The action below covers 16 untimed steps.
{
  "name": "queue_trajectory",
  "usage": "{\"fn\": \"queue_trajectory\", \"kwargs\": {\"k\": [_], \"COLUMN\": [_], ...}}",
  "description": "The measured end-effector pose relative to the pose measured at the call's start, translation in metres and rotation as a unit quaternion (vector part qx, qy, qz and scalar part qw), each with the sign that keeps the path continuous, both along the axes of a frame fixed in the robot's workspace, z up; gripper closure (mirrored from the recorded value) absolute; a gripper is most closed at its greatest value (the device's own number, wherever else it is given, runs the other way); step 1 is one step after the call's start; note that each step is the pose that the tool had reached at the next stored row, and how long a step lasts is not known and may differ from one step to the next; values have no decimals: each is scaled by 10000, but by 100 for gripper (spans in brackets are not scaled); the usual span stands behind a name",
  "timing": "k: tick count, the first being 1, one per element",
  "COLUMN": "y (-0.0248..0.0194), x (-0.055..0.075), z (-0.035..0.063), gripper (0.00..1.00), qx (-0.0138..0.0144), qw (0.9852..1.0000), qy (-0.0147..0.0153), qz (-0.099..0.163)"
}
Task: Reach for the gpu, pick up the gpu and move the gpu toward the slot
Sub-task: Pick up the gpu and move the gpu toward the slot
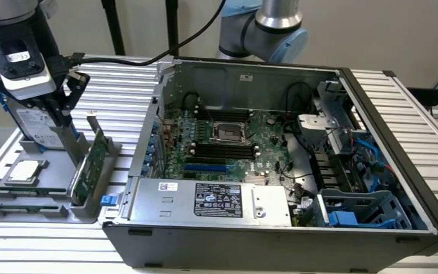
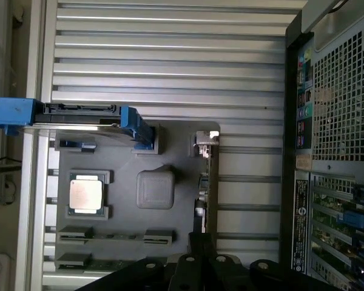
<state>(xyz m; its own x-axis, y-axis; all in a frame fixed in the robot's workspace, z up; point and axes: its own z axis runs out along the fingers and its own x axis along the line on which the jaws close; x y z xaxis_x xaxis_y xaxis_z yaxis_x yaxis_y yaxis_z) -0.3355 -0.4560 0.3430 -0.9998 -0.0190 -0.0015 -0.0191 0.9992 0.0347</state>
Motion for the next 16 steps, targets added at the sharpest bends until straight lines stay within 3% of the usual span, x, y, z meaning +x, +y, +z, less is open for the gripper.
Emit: {"fn": "queue_trajectory", "kwargs": {"k": [3,4,6,8,9,16], "y": [0,0,0,0,0,0], "x": [0,0,0,-2,-6,-23], "z": [0,0,-6,-39,-57,-184], "gripper": [70,70,58,58,52,52], "qx": [0,0,-13,-18,-20,-21], "qw": [10000,10000,10000,10000,10000,10000], "qy": [0,-1,-16,-33,-35,-42], "qz": [0,0,0,0,0,-17]}}
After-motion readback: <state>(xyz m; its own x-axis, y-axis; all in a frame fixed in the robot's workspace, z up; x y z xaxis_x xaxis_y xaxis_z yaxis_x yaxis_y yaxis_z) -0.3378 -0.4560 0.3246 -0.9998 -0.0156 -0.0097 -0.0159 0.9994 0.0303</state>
